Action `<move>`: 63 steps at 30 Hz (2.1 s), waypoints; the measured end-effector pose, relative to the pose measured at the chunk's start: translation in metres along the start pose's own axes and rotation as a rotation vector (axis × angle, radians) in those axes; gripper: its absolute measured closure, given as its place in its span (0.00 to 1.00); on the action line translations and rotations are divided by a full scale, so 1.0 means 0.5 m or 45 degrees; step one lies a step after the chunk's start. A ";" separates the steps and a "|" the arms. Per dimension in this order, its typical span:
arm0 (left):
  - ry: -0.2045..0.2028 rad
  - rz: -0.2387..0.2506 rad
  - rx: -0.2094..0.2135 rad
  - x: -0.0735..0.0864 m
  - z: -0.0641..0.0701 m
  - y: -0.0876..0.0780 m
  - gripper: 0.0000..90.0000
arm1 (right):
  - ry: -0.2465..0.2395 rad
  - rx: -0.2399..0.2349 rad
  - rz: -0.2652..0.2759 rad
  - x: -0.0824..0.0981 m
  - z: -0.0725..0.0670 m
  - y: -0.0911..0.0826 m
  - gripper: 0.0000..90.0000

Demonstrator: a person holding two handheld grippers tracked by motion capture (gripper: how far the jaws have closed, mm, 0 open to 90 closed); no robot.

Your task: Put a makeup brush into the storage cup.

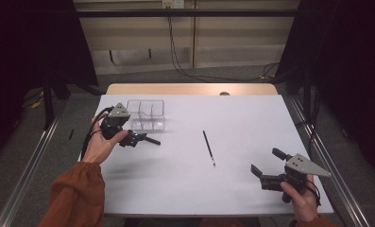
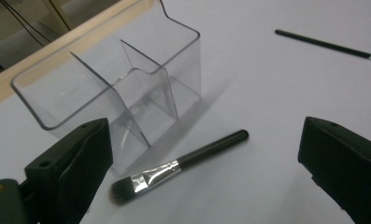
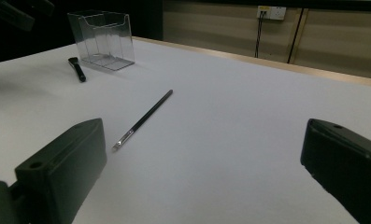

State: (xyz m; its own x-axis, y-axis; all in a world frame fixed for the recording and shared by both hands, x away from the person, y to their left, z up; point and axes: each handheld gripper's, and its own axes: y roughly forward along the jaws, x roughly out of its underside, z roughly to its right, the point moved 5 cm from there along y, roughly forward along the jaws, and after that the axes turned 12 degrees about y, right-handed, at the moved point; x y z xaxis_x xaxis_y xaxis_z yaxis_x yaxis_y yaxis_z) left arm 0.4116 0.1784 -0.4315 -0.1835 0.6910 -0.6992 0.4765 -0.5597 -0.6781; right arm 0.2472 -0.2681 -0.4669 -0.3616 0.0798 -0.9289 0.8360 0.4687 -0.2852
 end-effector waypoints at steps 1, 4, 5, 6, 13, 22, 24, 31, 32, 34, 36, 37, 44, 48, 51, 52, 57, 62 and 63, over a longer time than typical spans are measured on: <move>0.004 -0.018 0.011 0.001 0.002 0.004 0.04 | -0.002 0.001 -0.001 0.000 0.000 0.000 0.00; 0.041 -0.074 0.026 0.002 0.005 0.011 0.04 | -0.002 0.001 -0.002 0.000 0.000 0.000 0.00; 0.047 -0.083 0.033 0.001 0.006 0.012 0.04 | -0.003 -0.001 -0.002 0.000 0.000 0.000 0.00; 0.054 -0.090 0.054 -0.001 0.007 0.013 0.05 | -0.002 -0.002 -0.003 0.000 0.000 0.000 0.00; 0.110 -0.179 0.108 -0.005 0.011 0.031 0.05 | -0.007 -0.009 -0.008 0.001 -0.001 0.001 0.00; 0.134 -0.276 0.209 0.008 0.005 0.066 0.07 | -0.010 -0.022 -0.010 0.002 -0.003 0.000 0.00; 0.151 -0.295 0.254 0.010 0.006 0.076 0.08 | -0.010 -0.020 -0.012 0.002 -0.003 0.001 0.00; 0.158 -0.353 0.325 0.016 0.008 0.099 0.08 | 0.005 -0.022 -0.012 0.003 -0.003 0.001 0.00; 0.155 -0.355 0.330 0.017 0.008 0.100 0.08 | 0.003 -0.024 -0.014 0.003 -0.003 0.001 0.00; 0.179 -0.389 0.341 0.021 0.006 0.104 0.08 | 0.004 -0.024 -0.014 0.003 -0.002 0.000 0.00; 0.182 -0.414 0.358 0.024 0.006 0.109 0.08 | 0.002 -0.023 -0.016 0.003 -0.002 0.001 0.00; 0.189 -0.418 0.355 0.024 0.005 0.111 0.08 | 0.001 -0.020 -0.016 0.003 -0.002 0.001 0.00; 0.220 -0.454 0.378 0.026 0.003 0.120 0.08 | -0.009 -0.017 -0.016 0.003 -0.002 0.001 0.00; 0.213 -0.442 0.390 0.025 -0.001 0.123 0.08 | -0.009 -0.021 -0.016 0.004 -0.002 0.001 0.00; 0.194 -0.445 0.441 0.029 0.000 0.126 0.08 | 0.000 -0.025 -0.012 0.003 -0.004 0.000 0.00; 0.195 -0.450 0.440 0.032 0.000 0.128 0.08 | -0.004 -0.027 -0.014 0.003 -0.004 0.000 0.00; 0.211 -0.477 0.428 0.036 -0.007 0.136 0.10 | -0.007 -0.027 -0.014 0.003 -0.005 0.001 0.00; 0.236 -0.503 0.452 0.037 -0.005 0.144 0.11 | -0.007 -0.024 -0.015 0.003 -0.004 0.001 0.00; 0.241 -0.510 0.446 0.037 -0.005 0.146 0.11 | -0.005 -0.025 -0.015 0.003 -0.004 0.001 0.00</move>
State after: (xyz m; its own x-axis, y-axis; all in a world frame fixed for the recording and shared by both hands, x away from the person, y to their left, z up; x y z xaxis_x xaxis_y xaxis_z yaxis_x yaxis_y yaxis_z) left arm 0.4449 0.1514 -0.4936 -0.1181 0.9328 -0.3406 0.0812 -0.3327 -0.9395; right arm 0.2460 -0.2660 -0.4682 -0.3694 0.0706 -0.9266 0.8234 0.4871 -0.2911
